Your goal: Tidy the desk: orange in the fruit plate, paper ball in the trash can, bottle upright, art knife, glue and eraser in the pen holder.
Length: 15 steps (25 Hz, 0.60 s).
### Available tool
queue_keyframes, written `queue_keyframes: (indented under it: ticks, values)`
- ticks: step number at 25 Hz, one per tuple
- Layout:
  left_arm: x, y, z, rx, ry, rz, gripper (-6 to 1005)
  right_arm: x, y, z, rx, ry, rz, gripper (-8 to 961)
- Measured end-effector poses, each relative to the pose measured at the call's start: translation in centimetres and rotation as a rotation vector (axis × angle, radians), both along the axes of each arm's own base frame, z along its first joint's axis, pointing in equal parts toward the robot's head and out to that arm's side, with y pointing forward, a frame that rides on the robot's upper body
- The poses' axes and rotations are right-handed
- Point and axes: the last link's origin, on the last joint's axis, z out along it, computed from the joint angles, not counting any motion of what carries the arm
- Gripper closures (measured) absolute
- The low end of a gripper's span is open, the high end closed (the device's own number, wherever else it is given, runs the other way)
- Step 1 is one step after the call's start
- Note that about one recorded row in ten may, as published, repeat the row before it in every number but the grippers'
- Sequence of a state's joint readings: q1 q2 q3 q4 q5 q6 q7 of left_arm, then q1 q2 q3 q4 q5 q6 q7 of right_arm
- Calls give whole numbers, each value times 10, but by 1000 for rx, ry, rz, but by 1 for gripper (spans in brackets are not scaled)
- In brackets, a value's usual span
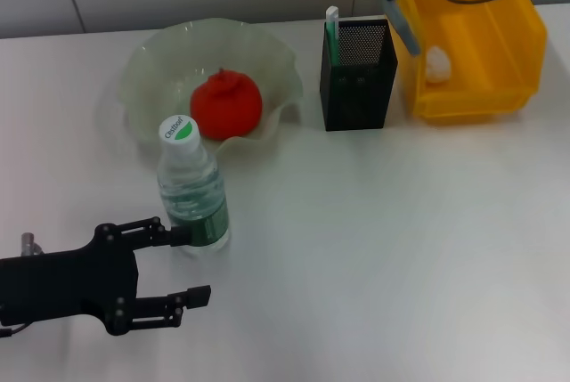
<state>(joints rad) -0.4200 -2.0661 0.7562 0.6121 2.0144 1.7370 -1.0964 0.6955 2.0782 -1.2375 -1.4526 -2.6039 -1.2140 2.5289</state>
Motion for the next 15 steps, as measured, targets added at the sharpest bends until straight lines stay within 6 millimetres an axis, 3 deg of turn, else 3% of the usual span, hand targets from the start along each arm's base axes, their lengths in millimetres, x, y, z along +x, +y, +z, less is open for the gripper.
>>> queue_keyframes:
  ticks: [8, 15]
  values:
    - [1, 0, 0, 5, -13, 8, 210, 13, 8, -13, 37, 92, 87, 814]
    - [-1, -1, 0, 5, -13, 14, 210, 27, 7, -31, 63, 60, 117, 813]
